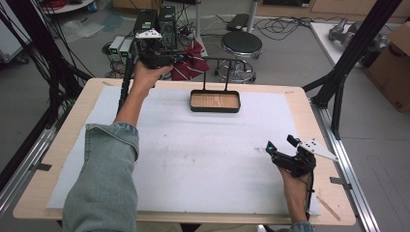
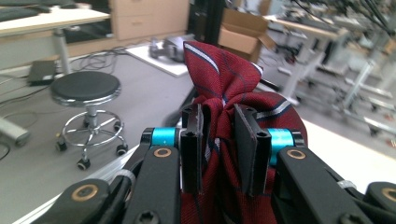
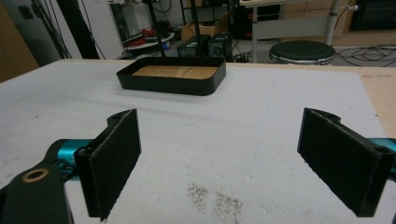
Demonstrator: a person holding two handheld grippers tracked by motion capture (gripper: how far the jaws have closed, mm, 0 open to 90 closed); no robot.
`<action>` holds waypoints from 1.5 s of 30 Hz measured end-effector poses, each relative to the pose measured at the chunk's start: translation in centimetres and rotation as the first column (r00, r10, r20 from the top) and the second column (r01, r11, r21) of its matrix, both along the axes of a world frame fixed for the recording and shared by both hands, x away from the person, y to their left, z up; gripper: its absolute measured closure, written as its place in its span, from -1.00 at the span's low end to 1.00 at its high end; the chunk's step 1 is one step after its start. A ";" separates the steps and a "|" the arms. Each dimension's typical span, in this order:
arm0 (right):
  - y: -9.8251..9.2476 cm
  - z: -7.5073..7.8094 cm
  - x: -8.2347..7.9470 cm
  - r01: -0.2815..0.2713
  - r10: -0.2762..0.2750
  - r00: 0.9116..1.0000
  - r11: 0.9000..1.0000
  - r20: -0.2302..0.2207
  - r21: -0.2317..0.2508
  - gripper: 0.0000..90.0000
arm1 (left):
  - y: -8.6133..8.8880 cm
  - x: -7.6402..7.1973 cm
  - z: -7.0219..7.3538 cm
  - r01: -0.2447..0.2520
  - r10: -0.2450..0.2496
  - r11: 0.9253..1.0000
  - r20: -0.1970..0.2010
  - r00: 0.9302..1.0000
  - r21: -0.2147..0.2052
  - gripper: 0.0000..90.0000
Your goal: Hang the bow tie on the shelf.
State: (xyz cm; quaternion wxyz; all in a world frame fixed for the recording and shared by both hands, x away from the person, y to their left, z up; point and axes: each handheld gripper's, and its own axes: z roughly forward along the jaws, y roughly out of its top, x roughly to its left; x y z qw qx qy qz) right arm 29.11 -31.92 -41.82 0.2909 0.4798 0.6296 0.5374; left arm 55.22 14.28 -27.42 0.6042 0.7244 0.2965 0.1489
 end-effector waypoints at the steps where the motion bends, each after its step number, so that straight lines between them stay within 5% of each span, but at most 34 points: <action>1: 0.0 -0.1 0.0 0.000 0.000 1.000 1.000 -0.006 -0.003 -0.73 | 0.2 0.3 -0.1 -0.018 0.018 1.000 -0.002 1.000 -0.002 0.63; 8: -0.1 -0.4 0.2 0.003 -0.003 1.000 1.000 -0.021 -0.004 -0.73 | 0.8 1.4 -1.2 -0.093 0.094 0.995 -0.025 0.995 0.040 0.63; 18: -0.3 -0.4 0.1 0.007 -0.007 1.000 1.000 -0.021 -0.004 -0.73 | 1.1 1.9 -3.8 -0.114 0.123 0.987 -0.072 0.990 0.114 0.62; 30: -0.4 -0.3 0.0 0.007 -0.007 1.000 1.000 -0.020 -0.005 -0.73 | 0.0 1.8 -6.1 -0.070 0.091 0.973 -0.082 0.993 0.222 0.60; 45: -0.4 -0.4 0.1 0.002 -0.002 1.000 1.000 -0.022 -0.004 -0.73 | -2.6 1.5 -9.0 -0.008 0.031 0.976 -0.102 0.994 0.218 0.55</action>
